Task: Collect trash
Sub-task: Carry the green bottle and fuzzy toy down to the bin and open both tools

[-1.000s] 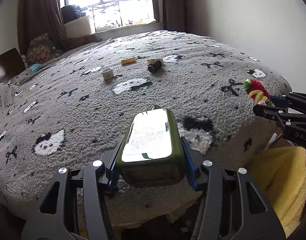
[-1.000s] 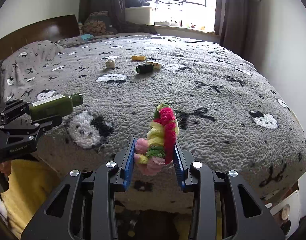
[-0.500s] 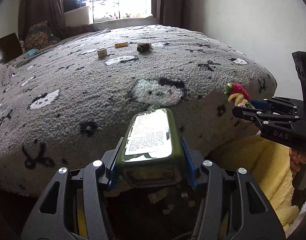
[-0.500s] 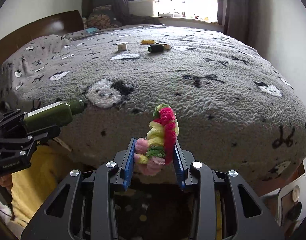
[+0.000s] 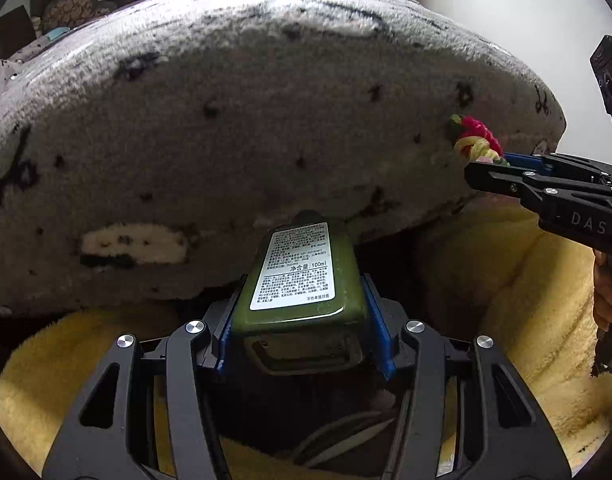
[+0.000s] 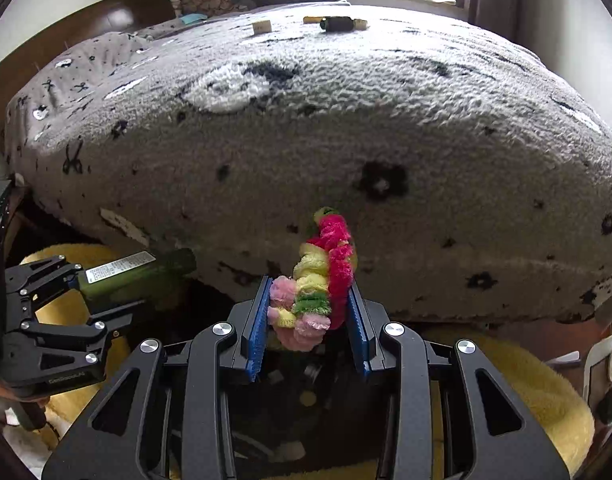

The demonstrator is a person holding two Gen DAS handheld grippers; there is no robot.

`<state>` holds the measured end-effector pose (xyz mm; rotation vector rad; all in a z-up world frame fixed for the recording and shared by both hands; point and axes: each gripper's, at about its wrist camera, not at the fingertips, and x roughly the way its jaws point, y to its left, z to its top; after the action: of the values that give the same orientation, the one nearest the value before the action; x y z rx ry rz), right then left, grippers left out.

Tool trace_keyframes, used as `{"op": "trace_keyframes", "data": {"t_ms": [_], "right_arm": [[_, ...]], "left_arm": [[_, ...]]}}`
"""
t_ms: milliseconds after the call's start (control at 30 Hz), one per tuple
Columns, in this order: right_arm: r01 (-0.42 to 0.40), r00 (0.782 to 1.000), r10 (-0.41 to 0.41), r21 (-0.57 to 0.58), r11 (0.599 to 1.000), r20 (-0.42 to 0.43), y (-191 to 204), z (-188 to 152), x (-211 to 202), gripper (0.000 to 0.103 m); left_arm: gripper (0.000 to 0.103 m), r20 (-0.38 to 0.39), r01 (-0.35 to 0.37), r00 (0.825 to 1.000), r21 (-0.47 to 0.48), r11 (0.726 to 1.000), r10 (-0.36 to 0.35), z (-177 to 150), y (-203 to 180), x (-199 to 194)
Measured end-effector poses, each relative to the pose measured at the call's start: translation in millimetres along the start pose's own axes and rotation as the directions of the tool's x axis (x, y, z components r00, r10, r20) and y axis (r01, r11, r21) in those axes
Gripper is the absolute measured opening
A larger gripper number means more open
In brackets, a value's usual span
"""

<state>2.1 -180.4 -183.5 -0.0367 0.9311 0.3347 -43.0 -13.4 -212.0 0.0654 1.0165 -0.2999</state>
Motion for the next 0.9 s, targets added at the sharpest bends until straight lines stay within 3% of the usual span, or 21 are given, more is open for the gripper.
{"op": "trace_keyframes", "data": {"t_ms": [400, 900], "right_arm": [[-0.05, 0.989, 0.056, 0.045, 0.998, -0.136, 0.0, -22.2, 45.8, 0.036], [-0.13, 0.958, 0.153, 0.11, 0.985, -0.241, 5.5, -41.4, 90.7, 0.036]], "left_arm": [[0.05, -0.146, 0.039, 0.988, -0.033, 0.999, -0.043, -17.7, 3.7, 54.8], [0.05, -0.232, 0.089, 0.966, -0.107, 0.99, -0.112, -24.2, 16.0, 91.5]]}}
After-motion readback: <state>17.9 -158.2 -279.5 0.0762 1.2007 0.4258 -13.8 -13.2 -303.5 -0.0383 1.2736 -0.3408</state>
